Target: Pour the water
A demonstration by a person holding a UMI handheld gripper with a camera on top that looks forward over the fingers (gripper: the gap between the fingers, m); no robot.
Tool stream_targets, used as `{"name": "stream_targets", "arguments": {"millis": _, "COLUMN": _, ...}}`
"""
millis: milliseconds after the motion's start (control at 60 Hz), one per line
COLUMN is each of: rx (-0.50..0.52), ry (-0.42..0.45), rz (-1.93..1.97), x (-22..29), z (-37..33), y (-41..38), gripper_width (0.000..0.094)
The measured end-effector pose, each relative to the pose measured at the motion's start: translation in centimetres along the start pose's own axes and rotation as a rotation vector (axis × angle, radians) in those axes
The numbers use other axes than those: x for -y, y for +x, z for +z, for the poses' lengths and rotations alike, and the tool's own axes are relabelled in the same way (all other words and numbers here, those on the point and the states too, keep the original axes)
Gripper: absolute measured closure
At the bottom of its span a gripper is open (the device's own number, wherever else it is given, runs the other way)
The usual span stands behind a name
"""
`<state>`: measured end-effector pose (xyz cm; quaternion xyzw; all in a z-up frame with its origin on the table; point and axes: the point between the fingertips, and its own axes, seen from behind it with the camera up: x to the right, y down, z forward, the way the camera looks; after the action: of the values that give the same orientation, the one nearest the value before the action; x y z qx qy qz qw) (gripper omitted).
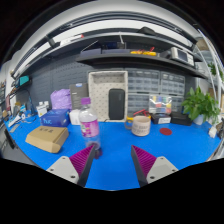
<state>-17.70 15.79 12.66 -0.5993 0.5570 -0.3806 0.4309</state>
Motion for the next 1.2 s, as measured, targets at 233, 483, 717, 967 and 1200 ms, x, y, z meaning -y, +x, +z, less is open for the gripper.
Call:
{"name": "stream_targets", "arguments": {"millis": 233, "rx": 0.044, "ry": -0.001, "rz": -0.004, "x": -0.1, "z": 5.6, "y": -6.9, "gripper_width": 0.0203}}
{"name": "stream_targets", "arguments": {"millis": 483, "rx": 0.008, "ry": 0.016, "rz": -0.038, "x": 1.7, "z": 10.9, "y": -8.3, "gripper_width": 0.0202}}
{"name": "stream_targets", "arguments": {"millis": 717, "rx": -0.037, "ry": 0.101, "rz": -0.085, "x": 2.8, "z": 14.7, "y": -8.0, "gripper_width": 0.0418}}
{"name": "stream_targets", "arguments": {"millis": 967, "rx": 0.008, "ry": 0.19, "rz": -0.008, "x": 3.1, "z": 14.2, "y": -7.4, "gripper_width": 0.0583}}
{"name": "stream_targets", "arguments": {"millis": 1200, "rx": 0.029, "ry": 0.152, "rz": 0.014, "x": 3.3, "z": 14.9, "y": -7.3, "gripper_width": 0.0584}}
